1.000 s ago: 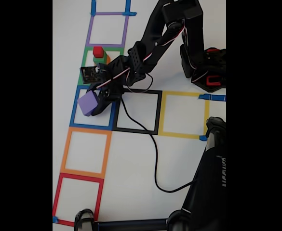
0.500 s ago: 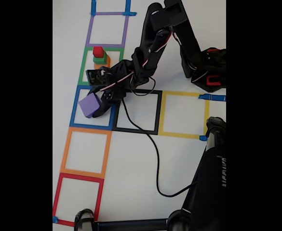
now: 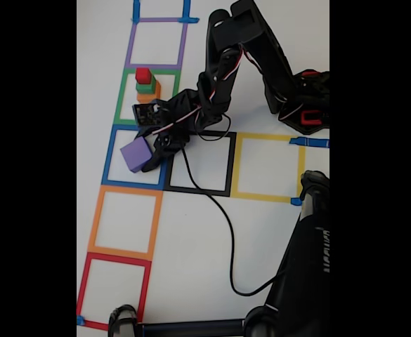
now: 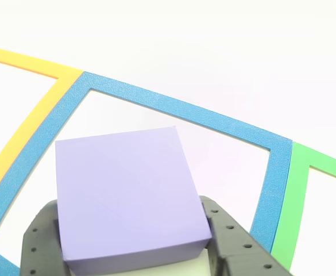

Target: Tower of hanoi

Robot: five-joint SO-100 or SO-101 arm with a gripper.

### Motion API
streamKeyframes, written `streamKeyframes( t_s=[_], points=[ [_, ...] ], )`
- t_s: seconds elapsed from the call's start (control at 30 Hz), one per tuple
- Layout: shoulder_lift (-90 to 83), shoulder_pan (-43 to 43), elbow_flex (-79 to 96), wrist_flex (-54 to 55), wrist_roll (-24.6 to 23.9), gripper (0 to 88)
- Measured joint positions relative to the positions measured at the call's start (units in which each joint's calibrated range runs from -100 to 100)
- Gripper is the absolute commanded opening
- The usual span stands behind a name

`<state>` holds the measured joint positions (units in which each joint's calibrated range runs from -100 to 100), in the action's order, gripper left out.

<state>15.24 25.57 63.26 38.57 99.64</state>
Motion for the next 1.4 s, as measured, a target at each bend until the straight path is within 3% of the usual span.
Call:
streamKeyframes(
  t_s=[0.6, 0.97, 1.13, 1.4],
  points=[
    [1.94, -1.99, -1.24, 2.66, 0.0, 43.7],
    [-10.13, 2.22, 1.59, 1.05, 0.0, 20.0],
    [-24.4, 2.22, 1.77, -13.14, 0.0, 0.8],
    [-53.95, -2.93, -3.98, -56.11, 0.36, 0.1]
  ],
)
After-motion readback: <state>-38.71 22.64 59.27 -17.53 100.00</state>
